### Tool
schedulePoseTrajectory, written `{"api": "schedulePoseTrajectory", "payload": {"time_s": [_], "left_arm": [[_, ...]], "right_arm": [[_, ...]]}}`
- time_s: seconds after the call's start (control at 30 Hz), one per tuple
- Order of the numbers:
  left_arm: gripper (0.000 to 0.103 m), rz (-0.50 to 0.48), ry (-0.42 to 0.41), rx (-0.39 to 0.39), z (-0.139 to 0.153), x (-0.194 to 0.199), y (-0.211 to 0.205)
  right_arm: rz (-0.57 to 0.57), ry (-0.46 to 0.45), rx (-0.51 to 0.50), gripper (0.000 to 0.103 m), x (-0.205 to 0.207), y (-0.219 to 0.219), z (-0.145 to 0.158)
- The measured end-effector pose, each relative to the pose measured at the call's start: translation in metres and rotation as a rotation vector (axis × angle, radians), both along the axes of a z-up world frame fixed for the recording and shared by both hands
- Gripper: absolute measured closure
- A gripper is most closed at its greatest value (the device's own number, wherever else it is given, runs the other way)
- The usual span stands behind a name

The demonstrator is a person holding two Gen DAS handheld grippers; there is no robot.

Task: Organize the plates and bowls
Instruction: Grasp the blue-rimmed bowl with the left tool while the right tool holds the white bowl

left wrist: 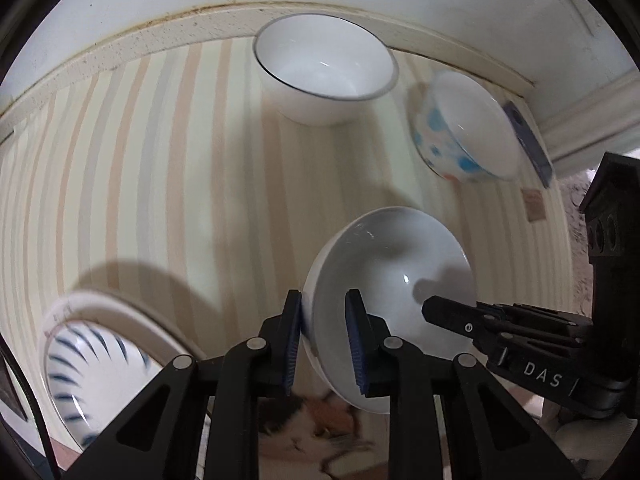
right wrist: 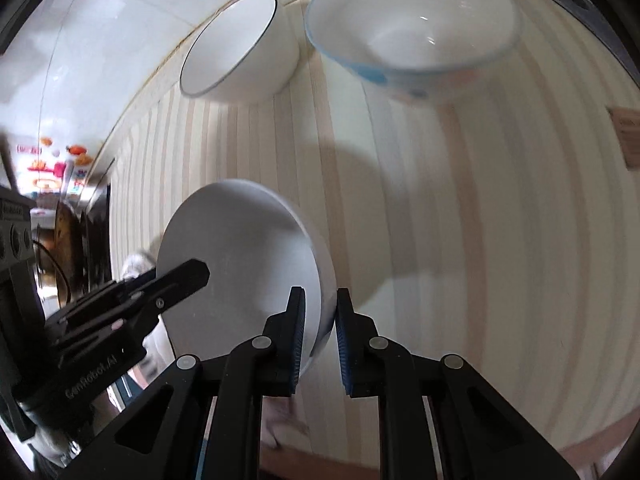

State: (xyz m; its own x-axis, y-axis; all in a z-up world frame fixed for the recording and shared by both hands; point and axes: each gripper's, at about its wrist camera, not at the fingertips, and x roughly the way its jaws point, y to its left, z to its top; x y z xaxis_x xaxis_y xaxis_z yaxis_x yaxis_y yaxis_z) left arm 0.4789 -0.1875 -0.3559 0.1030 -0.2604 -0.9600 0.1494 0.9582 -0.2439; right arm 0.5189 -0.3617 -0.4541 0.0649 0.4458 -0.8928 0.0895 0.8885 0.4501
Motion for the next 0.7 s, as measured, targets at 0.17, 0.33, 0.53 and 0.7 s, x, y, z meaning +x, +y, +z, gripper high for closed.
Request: {"api": "schedulePoseTrajectory", "payload": {"time_s": [0.17, 0.33, 0.53, 0.7], "left_arm": [[0.084, -0.046, 0.011, -0.003, -0.001, -0.031, -0.013], [0.083, -0.105, 0.025, 0.008, -0.013, -0.049, -0.037], [0.083, -0.172, 0.003, 0.082, -0.018, -0.054, -0.061], [0.082, -0.135, -0.045, 0.093, 0.013, -0.039, -0.044]], "right_arm": [[0.008, 0.023, -0.003, 0.086, -0.041, -0.018, 0.006], [-0.046, 0.062, 0.0, 0.086, -0.069, -0.038, -0.006], [-0.095, 0.092, 0.054, 0.083, -0.074, -0.061, -0.013], [-0.169, 0.034, 0.087, 0.064, -0.062, -0.103, 0.018]]}}
